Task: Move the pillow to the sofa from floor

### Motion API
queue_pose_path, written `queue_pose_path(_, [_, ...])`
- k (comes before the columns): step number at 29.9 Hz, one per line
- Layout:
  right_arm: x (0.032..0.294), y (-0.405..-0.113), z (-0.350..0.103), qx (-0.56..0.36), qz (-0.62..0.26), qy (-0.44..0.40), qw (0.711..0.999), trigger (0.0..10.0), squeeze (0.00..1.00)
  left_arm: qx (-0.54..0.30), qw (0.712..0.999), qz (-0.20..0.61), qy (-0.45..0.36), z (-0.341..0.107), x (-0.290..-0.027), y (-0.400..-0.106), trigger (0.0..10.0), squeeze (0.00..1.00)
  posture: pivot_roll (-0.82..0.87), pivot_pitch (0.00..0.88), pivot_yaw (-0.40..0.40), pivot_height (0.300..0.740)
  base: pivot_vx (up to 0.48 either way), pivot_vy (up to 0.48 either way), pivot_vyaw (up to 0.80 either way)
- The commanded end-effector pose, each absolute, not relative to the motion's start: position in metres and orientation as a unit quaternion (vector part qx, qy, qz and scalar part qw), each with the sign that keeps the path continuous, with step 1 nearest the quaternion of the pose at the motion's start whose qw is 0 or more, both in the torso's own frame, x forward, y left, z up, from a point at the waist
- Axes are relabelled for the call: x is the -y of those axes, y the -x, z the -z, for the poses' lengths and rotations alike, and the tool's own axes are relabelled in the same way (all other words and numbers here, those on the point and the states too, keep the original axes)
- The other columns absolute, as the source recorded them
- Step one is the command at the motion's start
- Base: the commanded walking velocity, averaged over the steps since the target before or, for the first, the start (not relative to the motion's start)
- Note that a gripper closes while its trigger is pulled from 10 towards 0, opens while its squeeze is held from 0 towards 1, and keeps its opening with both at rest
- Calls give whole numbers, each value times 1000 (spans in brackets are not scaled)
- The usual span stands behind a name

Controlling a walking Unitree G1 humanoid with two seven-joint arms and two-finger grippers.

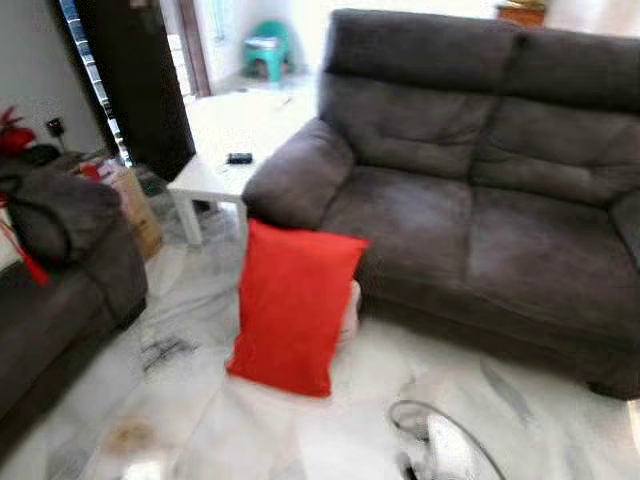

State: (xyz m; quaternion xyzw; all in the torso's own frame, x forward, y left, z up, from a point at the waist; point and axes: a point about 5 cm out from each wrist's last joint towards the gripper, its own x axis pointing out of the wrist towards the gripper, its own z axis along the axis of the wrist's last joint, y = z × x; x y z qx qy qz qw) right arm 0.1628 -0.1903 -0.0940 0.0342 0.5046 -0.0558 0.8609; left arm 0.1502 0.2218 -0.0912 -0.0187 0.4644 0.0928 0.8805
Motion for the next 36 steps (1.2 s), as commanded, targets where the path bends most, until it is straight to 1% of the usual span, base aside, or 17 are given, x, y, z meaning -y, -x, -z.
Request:
queue_pose_path(1, [173, -178, 89, -485, 36, -45, 873, 10000, 0, -485, 867, -109, 9, 94, -236, -136, 10000, 0, -3, 0, -24, 740, 322, 0, 0])
queue_pose_path(36, [174, -178, 89, -484, 35, -37, 874, 10000, 0, -489, 866, -104, 10, 94, -235, -135, 10000, 0, -4, 0, -24, 740, 323, 0, 0])
